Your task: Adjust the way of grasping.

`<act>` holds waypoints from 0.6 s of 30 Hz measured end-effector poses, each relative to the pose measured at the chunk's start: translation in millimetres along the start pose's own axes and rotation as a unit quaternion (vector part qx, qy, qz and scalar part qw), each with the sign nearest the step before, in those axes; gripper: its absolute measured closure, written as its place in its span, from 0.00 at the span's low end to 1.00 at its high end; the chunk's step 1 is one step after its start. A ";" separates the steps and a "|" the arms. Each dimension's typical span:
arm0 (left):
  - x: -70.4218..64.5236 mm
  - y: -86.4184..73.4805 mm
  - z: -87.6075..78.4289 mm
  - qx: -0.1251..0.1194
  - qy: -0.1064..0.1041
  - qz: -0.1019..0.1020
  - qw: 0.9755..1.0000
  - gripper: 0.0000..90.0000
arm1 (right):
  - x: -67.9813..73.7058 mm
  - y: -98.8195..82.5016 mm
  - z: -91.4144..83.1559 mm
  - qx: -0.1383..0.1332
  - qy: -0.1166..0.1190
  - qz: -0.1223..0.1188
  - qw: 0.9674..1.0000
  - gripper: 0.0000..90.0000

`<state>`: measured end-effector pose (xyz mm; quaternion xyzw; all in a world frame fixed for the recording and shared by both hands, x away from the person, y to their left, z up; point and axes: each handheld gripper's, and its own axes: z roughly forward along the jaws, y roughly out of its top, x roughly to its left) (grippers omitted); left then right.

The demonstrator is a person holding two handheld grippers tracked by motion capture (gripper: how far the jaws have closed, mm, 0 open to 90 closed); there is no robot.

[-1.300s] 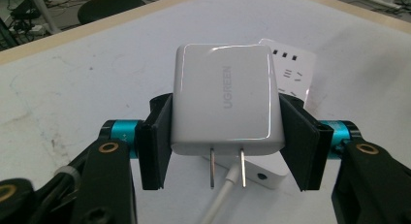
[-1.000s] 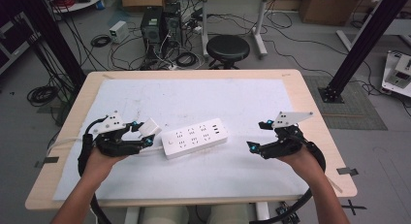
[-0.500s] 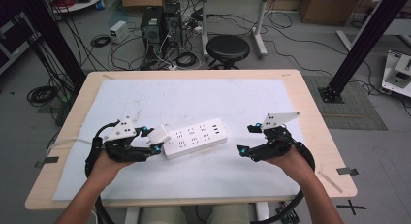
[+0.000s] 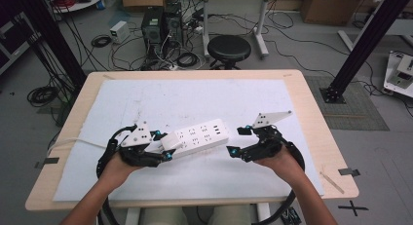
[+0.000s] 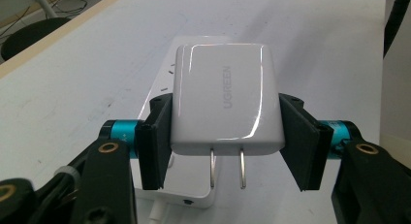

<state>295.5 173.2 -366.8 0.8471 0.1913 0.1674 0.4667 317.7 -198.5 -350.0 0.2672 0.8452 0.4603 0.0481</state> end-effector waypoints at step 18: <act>-14.7 12.6 18.7 0.007 -0.008 0.064 0.998 0.47 | 6.5 16.0 23.1 0.011 0.064 0.028 0.997 0.21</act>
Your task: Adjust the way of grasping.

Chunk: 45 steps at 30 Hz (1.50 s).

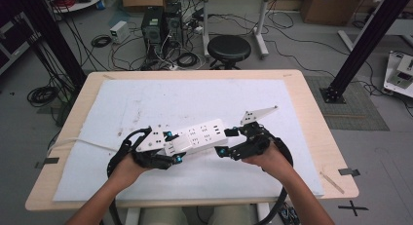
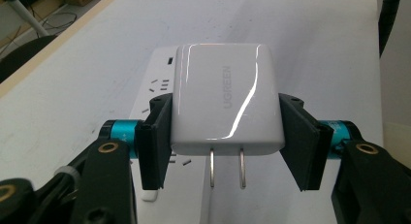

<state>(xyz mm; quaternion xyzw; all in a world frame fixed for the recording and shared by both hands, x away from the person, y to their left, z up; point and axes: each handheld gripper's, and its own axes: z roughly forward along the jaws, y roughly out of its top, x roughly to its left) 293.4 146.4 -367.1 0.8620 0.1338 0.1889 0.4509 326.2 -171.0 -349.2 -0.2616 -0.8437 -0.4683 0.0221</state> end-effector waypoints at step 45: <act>-19.4 7.0 23.5 -0.050 -0.028 0.082 0.995 0.47 | -4.8 11.3 45.5 0.038 0.117 0.117 0.986 0.21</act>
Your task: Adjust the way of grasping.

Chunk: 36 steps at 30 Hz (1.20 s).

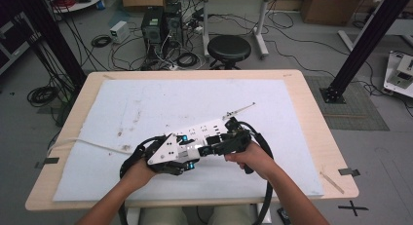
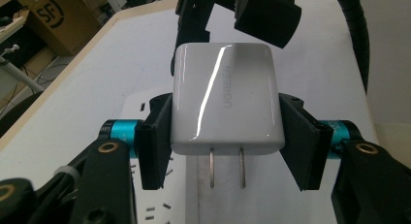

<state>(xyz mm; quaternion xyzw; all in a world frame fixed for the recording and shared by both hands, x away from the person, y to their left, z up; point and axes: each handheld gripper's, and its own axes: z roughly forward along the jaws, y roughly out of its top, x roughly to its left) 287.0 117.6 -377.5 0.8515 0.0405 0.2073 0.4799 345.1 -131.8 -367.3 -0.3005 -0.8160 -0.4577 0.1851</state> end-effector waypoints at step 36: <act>0.6 0.4 5.7 0.003 0.000 -0.039 0.999 0.29 | -17.4 -3.0 10.6 0.008 0.071 0.081 0.994 0.69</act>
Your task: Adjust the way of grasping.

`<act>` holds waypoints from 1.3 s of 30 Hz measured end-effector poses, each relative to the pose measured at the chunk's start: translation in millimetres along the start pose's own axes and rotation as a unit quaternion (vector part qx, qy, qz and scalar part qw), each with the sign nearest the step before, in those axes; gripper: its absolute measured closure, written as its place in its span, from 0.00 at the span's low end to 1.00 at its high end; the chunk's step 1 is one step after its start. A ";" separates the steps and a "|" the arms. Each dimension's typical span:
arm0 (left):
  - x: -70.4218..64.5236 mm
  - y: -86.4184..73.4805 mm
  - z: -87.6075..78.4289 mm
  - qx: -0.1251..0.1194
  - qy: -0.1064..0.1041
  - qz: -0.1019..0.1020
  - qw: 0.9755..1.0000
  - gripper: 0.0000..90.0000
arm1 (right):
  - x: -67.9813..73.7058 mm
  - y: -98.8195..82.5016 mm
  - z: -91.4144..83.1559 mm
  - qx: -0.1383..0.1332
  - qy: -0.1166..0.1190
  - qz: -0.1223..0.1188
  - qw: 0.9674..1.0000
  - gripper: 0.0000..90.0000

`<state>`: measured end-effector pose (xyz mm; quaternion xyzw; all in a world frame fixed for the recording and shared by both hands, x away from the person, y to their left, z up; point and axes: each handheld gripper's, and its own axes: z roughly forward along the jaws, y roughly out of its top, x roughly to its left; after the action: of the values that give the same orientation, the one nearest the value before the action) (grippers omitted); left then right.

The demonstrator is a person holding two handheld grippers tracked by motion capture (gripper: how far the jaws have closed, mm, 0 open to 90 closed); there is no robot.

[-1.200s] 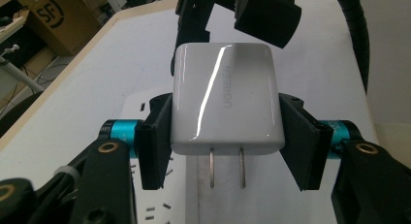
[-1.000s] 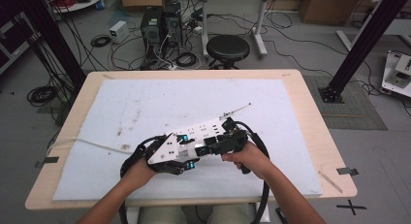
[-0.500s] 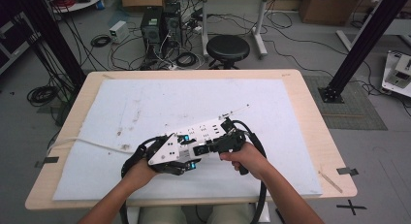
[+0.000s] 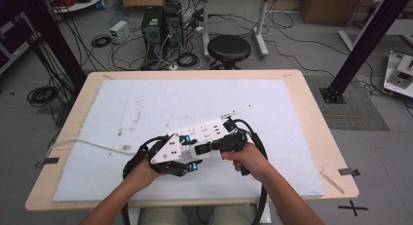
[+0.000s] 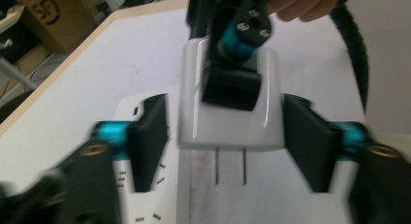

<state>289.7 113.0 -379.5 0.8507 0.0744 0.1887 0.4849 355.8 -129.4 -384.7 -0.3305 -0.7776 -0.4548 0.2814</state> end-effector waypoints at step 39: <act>34.1 -65.5 -60.0 -0.034 0.139 -0.201 0.969 0.27 | 19.1 -25.5 -52.6 0.024 -0.261 -0.197 0.945 0.70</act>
<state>301.2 205.4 -399.4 0.7667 0.3036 0.2064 0.5267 331.5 -180.9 -361.4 -0.2707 -0.8843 -0.3801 -0.0189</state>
